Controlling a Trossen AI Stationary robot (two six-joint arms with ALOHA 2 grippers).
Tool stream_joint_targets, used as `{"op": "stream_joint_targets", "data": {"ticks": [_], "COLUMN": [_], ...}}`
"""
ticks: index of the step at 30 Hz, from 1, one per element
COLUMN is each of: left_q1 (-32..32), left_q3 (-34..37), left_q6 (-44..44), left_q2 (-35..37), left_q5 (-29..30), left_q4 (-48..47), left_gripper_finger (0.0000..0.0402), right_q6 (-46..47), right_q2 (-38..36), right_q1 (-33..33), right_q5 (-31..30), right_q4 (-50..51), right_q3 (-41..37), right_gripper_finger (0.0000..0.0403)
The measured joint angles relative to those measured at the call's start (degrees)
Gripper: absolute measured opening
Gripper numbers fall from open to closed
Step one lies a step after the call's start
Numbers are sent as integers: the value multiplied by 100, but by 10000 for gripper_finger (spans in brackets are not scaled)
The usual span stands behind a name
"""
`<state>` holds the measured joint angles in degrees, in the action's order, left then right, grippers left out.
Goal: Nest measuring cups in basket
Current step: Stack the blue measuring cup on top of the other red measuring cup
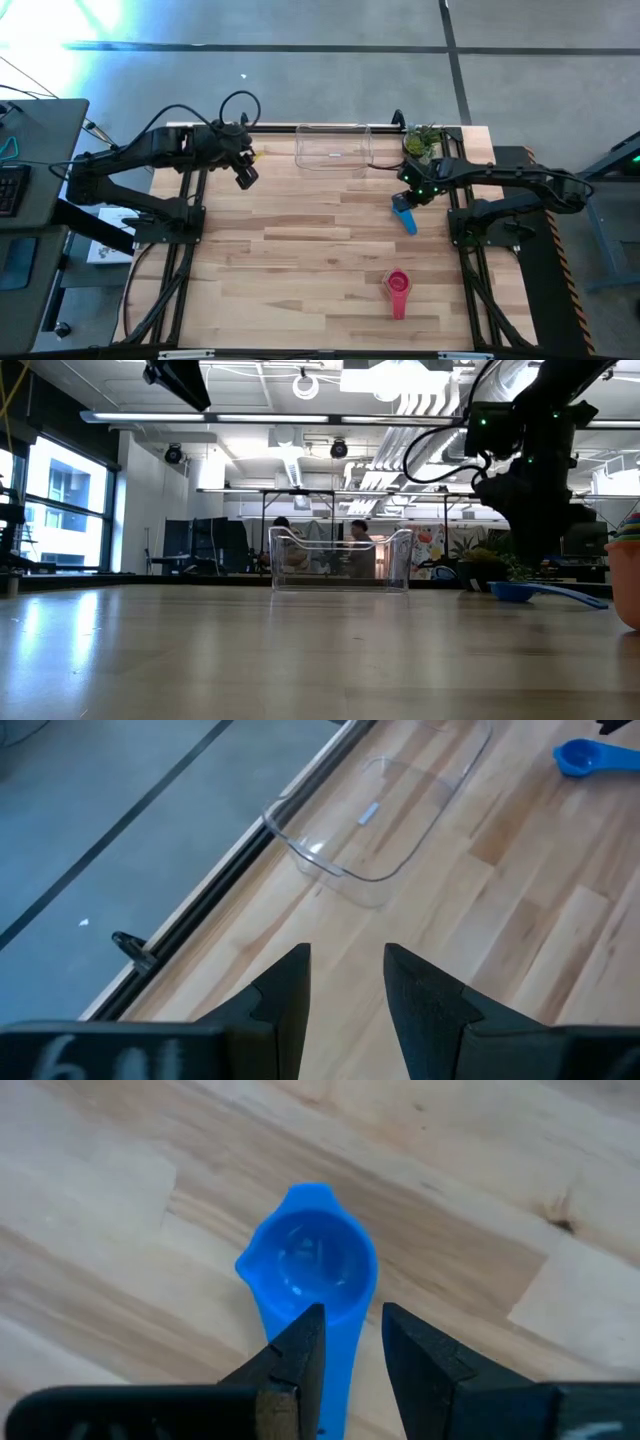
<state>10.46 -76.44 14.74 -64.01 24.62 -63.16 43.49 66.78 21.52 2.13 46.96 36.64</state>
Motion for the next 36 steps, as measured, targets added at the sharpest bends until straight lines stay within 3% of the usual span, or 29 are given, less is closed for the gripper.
{"op": "stream_joint_targets", "data": {"ticks": [11, 21, 29, 32, 36], "left_q1": [157, 157, 157, 157, 157], "left_q3": [0, 0, 0, 0, 0], "left_q6": [1, 5, 5, 5, 5], "left_q2": [-2, -1, -2, 0, -1], "left_q5": [-18, -59, -66, -66, -68], "left_q4": [2, 2, 2, 4, 3], "left_gripper_finger": [117, 117, 117, 117, 117], "right_q6": [18, 54, 61, 168, 301], "right_q2": [0, 12, 552, 645, 655], "right_q1": [0, 0, 0, 2, 0], "right_q5": [-314, -251, -205, -111, 104], "right_q4": [-567, -977, -1159, -1202, -1204], "right_q3": [-493, -721, -726, -717, -679], "right_gripper_finger": [94, 94, 94, 82, 35]}}
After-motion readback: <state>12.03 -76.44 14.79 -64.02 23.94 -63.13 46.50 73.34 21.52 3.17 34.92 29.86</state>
